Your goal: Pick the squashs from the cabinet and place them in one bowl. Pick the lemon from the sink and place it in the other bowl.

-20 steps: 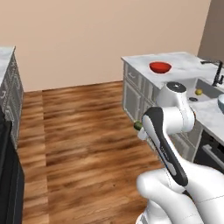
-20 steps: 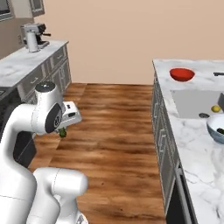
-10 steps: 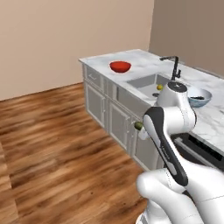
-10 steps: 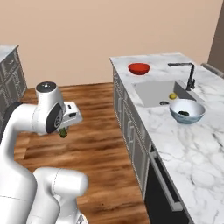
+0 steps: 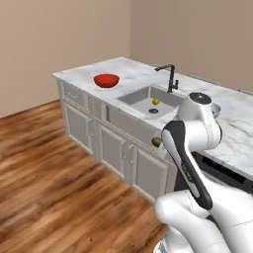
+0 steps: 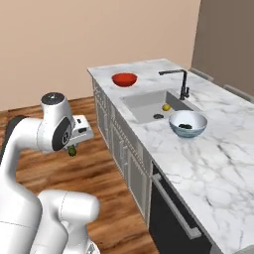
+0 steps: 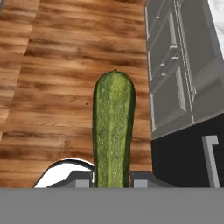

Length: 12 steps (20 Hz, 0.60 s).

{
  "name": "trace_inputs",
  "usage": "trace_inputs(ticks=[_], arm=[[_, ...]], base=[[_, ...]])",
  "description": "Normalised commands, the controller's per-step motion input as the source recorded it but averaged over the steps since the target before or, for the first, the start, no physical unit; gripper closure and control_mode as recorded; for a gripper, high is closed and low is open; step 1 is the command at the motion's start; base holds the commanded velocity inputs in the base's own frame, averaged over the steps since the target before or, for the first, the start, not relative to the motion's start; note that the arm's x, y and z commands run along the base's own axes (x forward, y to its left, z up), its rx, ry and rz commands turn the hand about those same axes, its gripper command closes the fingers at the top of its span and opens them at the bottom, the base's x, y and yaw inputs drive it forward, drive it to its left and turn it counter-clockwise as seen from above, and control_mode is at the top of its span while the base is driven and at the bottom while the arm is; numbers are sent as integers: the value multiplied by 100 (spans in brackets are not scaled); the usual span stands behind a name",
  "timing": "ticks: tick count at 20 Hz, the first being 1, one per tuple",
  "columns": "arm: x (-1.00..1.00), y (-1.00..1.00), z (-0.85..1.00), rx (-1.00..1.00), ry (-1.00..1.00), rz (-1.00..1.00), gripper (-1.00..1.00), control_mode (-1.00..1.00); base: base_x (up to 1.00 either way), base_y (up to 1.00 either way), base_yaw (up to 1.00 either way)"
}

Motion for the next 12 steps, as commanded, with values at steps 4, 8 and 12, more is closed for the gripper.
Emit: trace_inputs(ticks=[4, 8, 12], arm=[[0, 0, 0, 0, 0, 0, 100, 100], [0, 0, 0, 0, 0, 0, 100, 100], [0, 0, 0, 0, 0, 0, 100, 100]], base=[[53, 0, -39], [45, 0, -41], [37, 7, -44]])
